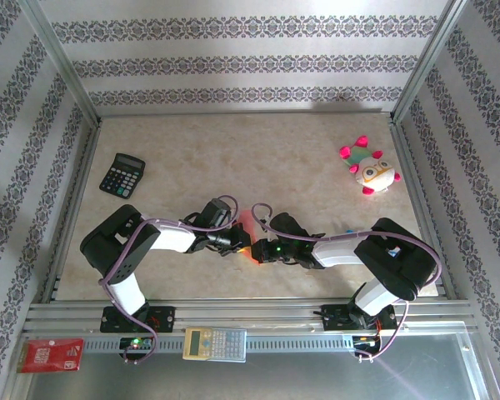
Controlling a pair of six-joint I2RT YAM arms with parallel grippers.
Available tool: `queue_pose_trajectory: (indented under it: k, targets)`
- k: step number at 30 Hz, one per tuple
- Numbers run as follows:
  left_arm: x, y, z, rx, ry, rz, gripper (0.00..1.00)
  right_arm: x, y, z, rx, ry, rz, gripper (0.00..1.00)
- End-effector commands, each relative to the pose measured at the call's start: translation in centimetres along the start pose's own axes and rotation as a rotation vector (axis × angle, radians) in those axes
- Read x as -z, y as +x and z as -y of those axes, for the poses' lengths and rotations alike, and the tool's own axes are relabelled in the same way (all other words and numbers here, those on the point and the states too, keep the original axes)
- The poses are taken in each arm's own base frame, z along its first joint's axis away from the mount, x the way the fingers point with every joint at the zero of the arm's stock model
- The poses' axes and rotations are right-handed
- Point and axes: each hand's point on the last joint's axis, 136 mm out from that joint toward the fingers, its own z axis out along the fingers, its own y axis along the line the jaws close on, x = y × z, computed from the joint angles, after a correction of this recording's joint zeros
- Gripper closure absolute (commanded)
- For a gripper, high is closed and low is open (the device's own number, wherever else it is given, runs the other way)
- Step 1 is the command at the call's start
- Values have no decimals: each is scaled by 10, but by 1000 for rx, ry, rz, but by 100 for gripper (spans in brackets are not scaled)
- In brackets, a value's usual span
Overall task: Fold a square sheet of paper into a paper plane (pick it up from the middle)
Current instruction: Fourth fold the wing at the center of the table.
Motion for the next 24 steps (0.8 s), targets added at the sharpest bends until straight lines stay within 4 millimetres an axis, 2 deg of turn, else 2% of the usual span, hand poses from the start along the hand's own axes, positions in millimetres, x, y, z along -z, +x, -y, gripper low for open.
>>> queue_pose_trajectory:
  k: [1,11,24]
  targets:
    - [-1,-7,-21,1,-78,25,95,3,56,63,-115,228,-172,100]
    - [6,-32,-26,-9,-95,42,91,6,68,71,-117,272,-230,100]
    - [15,-72,-37,11,-86,74,87,5,71,72,-109,282,-242,100]
